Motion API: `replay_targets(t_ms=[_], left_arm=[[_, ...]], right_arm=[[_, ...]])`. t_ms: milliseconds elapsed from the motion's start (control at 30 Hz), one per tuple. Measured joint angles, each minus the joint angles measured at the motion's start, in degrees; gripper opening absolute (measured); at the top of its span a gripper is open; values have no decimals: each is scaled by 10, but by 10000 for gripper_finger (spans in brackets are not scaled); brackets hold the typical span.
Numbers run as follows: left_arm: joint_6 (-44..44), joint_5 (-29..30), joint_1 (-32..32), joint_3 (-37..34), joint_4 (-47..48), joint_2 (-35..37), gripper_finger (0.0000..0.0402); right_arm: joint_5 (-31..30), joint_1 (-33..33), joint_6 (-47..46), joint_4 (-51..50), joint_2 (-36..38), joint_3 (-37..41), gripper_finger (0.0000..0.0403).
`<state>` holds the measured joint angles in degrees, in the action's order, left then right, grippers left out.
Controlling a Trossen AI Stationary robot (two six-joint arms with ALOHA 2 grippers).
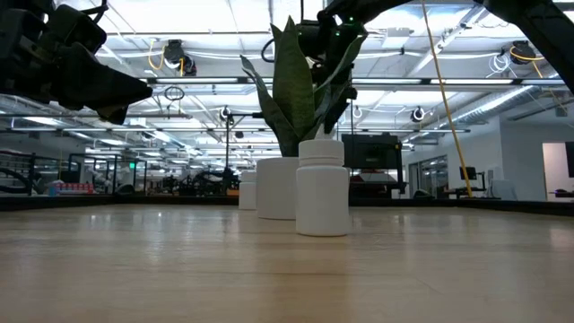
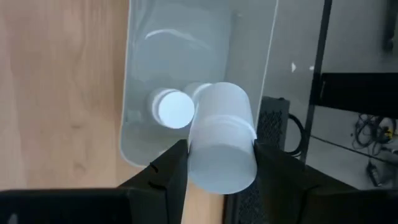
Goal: Pick and place pill bottles into a basket
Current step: Put the white medicine bottle into the gray bin
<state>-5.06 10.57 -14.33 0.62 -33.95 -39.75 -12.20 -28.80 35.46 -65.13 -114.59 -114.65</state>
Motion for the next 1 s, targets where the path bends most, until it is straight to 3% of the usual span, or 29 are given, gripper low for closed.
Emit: replay_targets(t_ms=[400, 1000], left_arm=[[4, 0, 0, 0, -6, 0, 67], [16, 5, 0, 0, -6, 0, 67]], right_arm=[[15, -4, -21, -23, 0, 4, 147], [16, -19, -2, 37, -1, 110, 147]])
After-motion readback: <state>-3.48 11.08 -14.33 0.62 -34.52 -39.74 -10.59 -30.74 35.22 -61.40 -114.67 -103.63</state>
